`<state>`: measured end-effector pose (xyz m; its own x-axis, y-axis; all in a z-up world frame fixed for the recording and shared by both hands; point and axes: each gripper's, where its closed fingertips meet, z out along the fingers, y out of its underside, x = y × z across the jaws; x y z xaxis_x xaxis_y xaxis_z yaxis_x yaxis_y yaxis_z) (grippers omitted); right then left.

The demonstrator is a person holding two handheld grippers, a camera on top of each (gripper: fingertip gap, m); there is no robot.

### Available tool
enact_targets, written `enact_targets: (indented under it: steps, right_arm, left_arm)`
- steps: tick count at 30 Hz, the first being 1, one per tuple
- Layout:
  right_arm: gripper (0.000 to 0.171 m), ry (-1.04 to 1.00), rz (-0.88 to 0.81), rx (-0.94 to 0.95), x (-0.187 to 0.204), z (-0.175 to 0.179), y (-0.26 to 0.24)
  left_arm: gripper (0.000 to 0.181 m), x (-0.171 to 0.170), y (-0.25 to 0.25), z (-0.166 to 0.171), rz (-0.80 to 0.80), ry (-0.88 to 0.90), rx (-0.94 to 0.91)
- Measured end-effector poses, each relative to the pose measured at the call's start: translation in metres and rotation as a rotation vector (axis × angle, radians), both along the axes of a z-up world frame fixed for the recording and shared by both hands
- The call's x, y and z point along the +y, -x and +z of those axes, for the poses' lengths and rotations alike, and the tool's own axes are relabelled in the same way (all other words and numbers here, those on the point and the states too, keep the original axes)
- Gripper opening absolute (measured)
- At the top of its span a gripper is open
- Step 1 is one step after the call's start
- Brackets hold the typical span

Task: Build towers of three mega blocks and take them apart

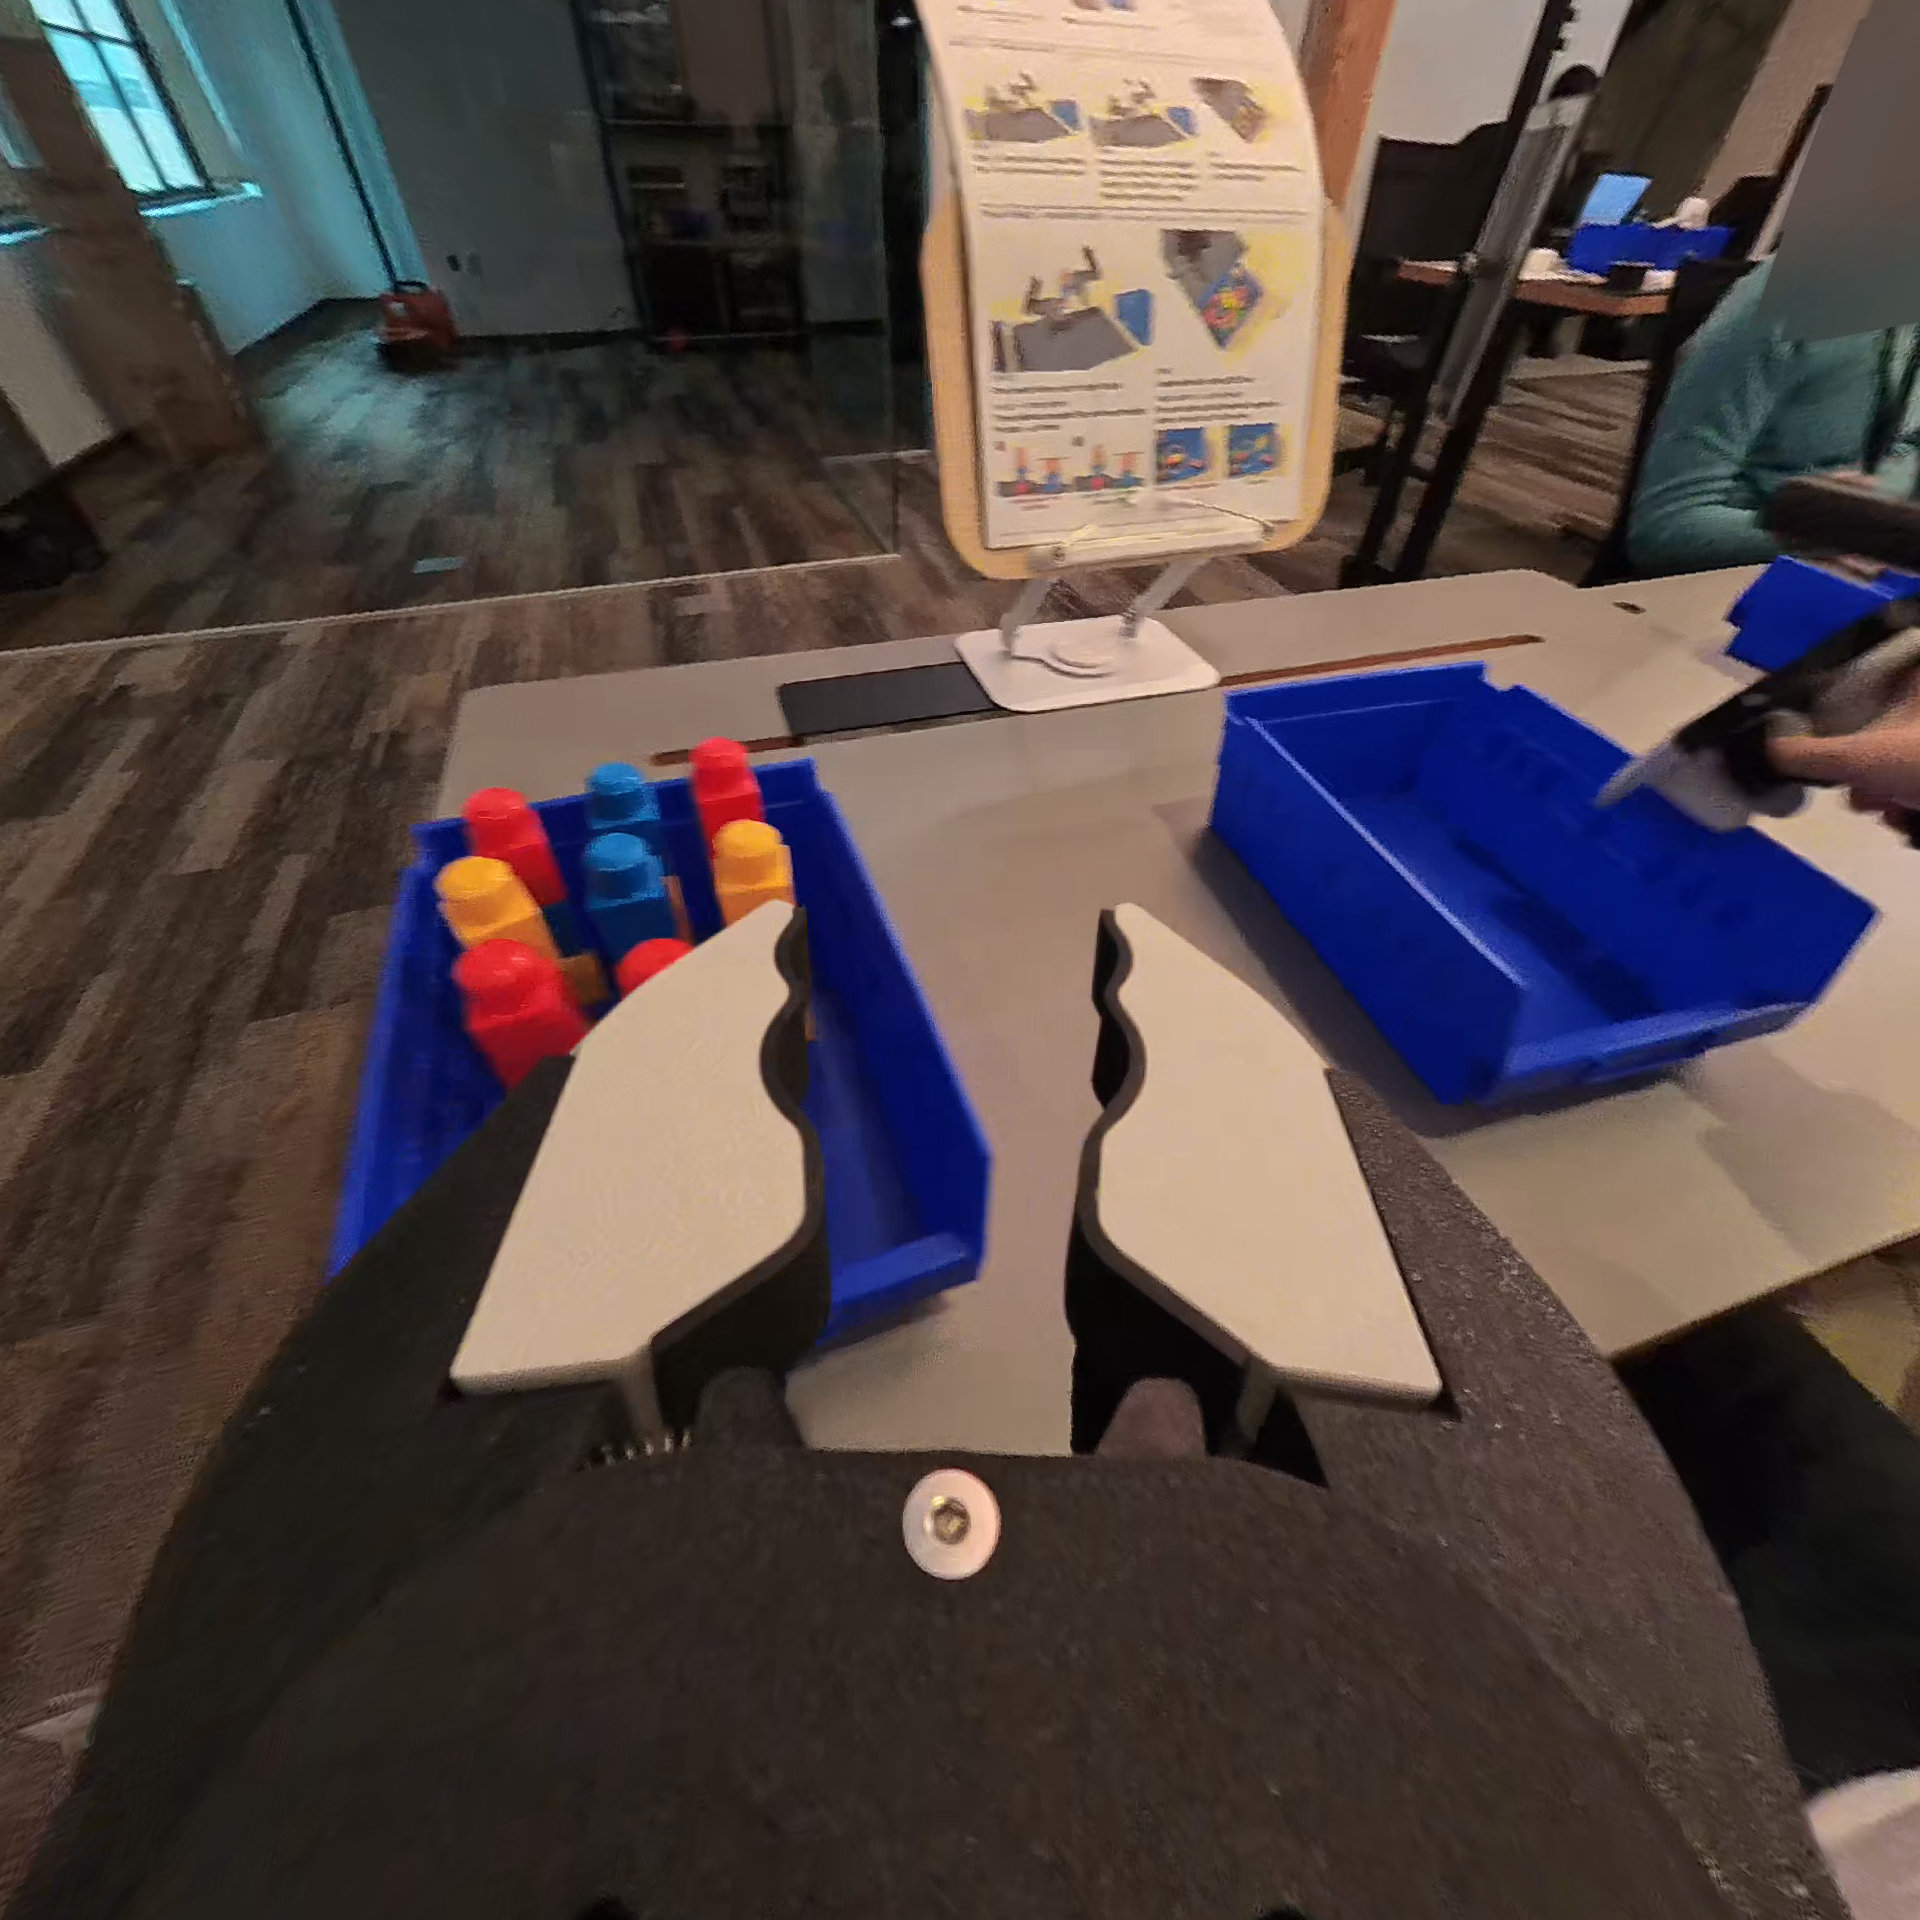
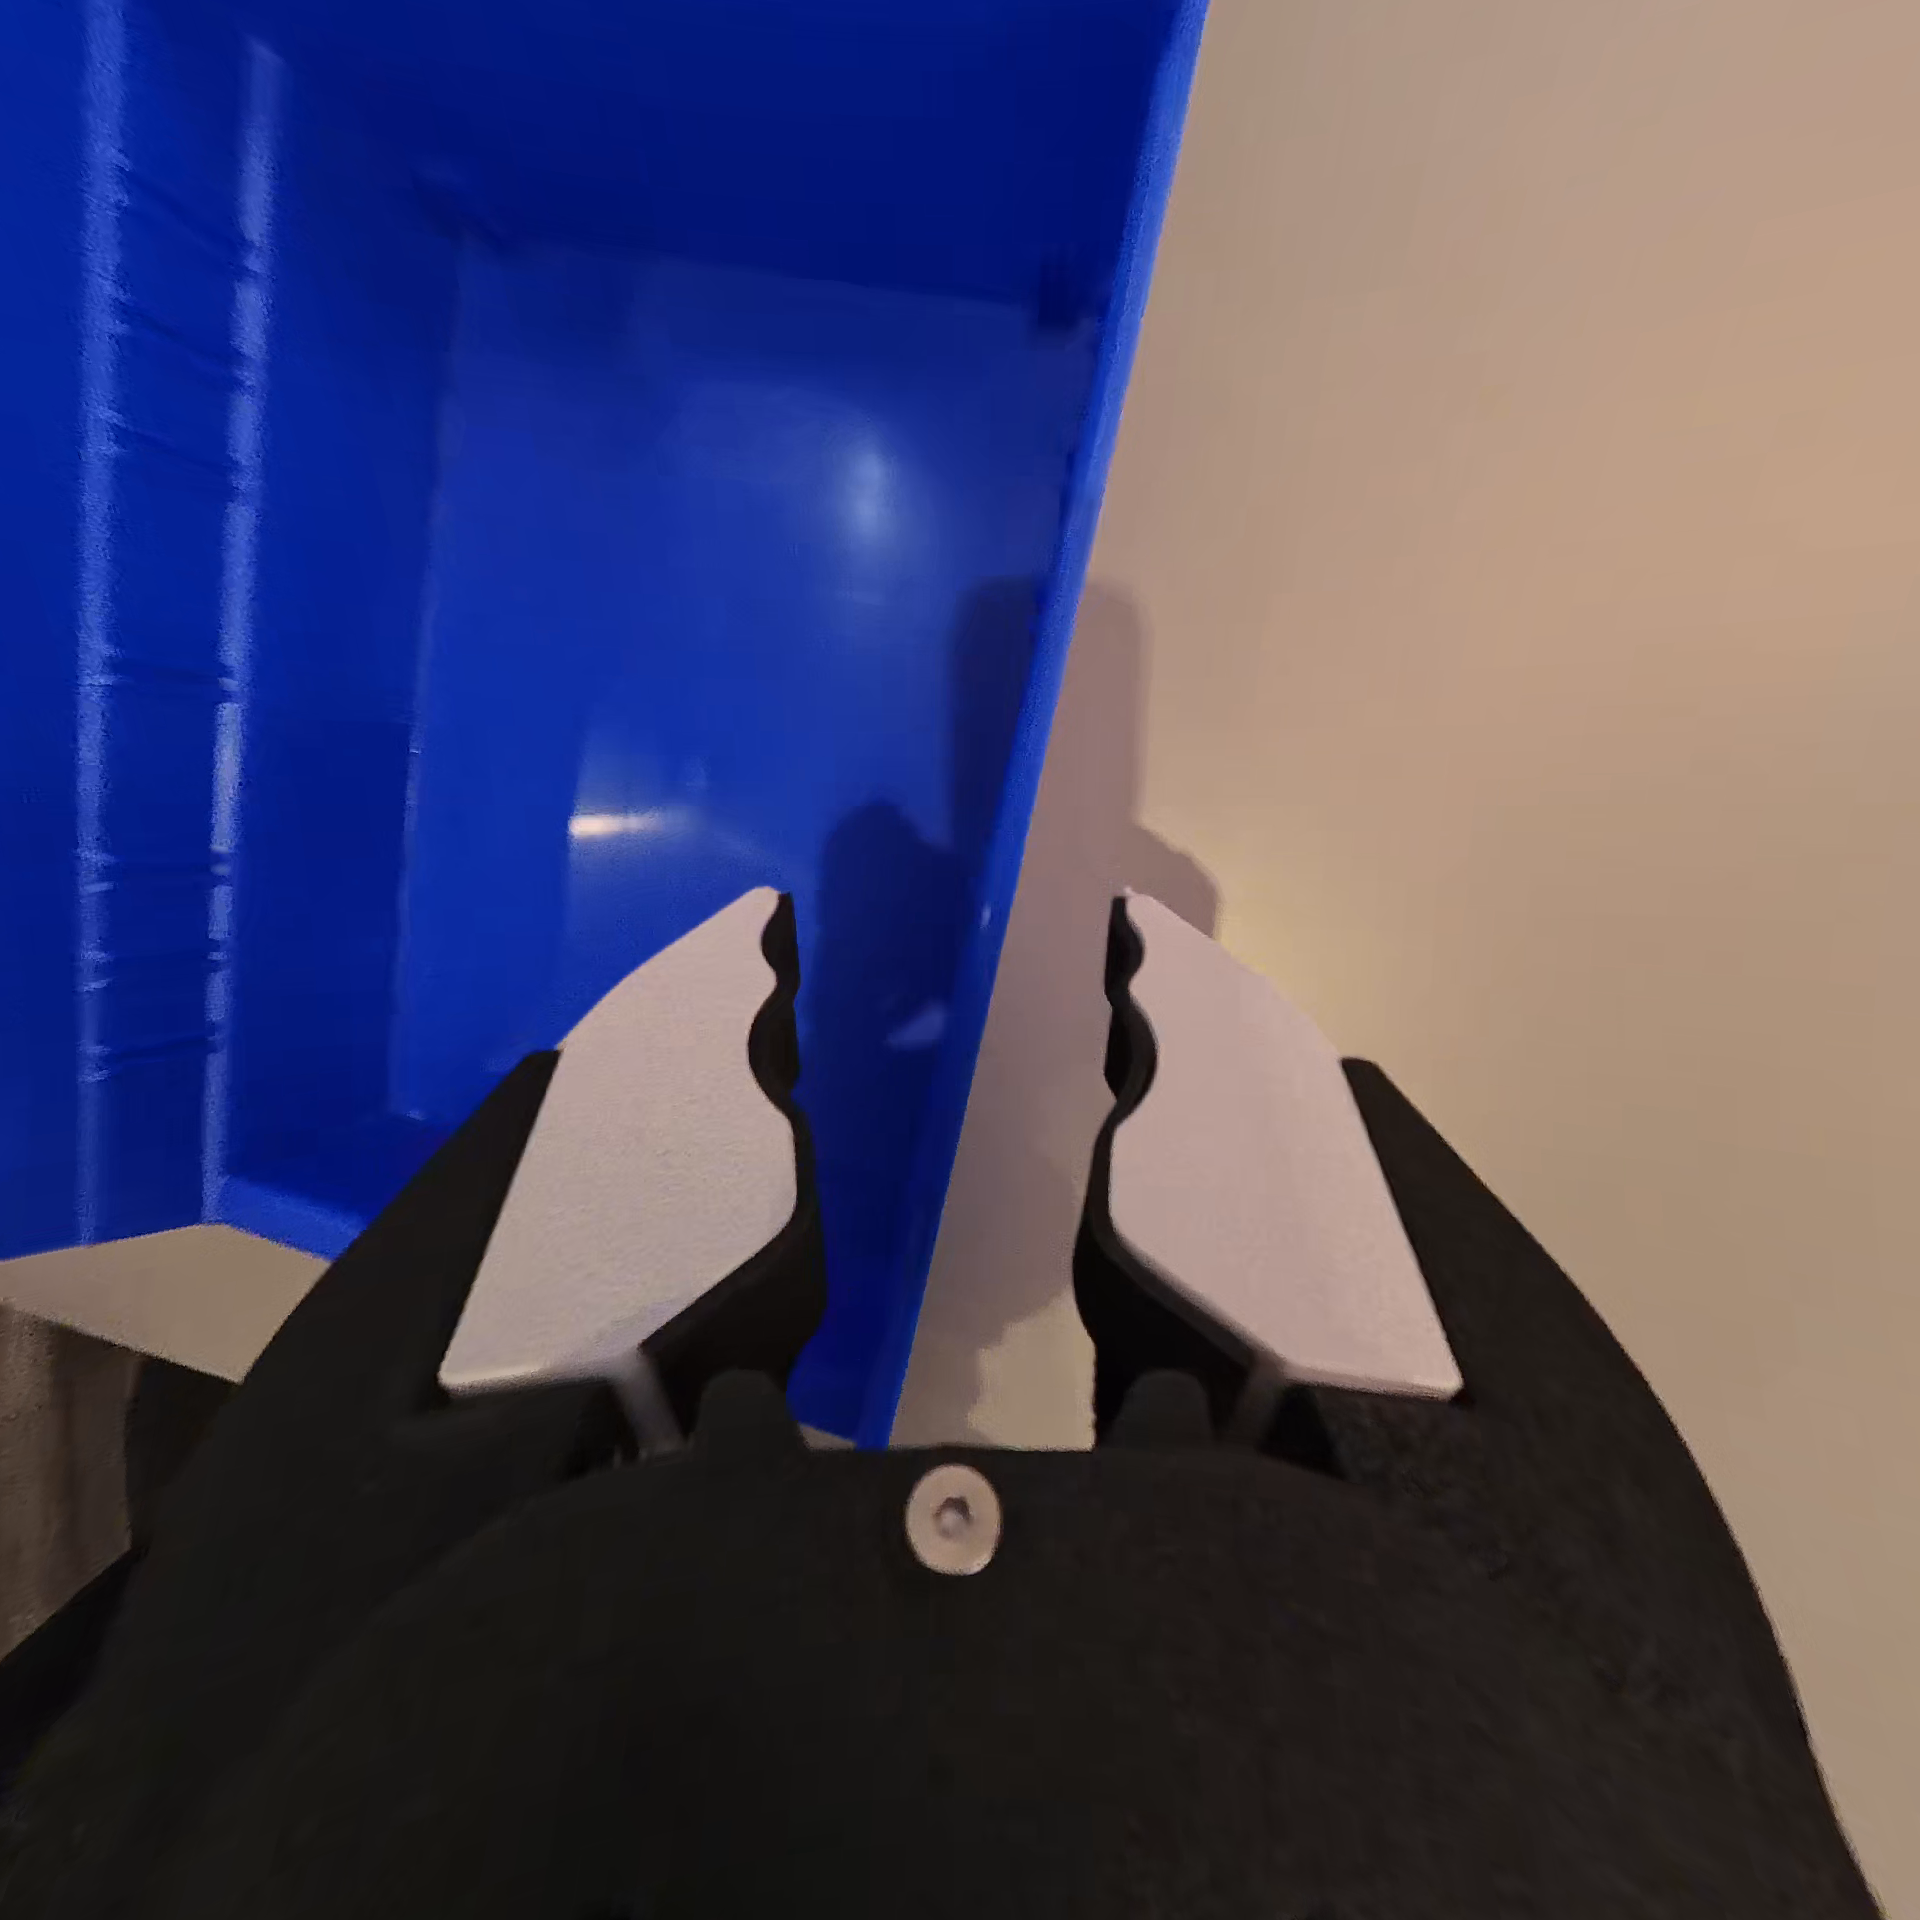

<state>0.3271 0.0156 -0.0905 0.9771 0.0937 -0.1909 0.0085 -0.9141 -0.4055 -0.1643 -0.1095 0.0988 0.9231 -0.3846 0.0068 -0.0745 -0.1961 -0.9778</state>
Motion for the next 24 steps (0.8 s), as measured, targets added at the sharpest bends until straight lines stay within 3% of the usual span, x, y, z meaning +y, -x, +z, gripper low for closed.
enact_targets:
  steps: [3, 5, 14, 24]
  right_arm:
    - [0.043, 0.079, 0.013, -0.05, -0.002, -0.019, 0.003]
    - [0.008, 0.116, 0.053, -0.113, -0.005, -0.026, 0.0]
    - [0.004, 0.125, 0.058, -0.107, -0.01, -0.027, -0.039]
    - [0.003, 0.136, -0.055, -0.09, -0.041, -0.029, -0.176]
  left_arm:
    - [0.052, -0.01, -0.043, -0.009, -0.075, 0.01, -0.031]
    - [0.05, -0.013, -0.067, -0.014, -0.116, 0.017, -0.068]
    - [0.046, -0.013, -0.141, -0.036, -0.215, 0.069, -0.099]
    - [0.045, -0.011, -0.179, -0.047, -0.234, 0.096, -0.069]
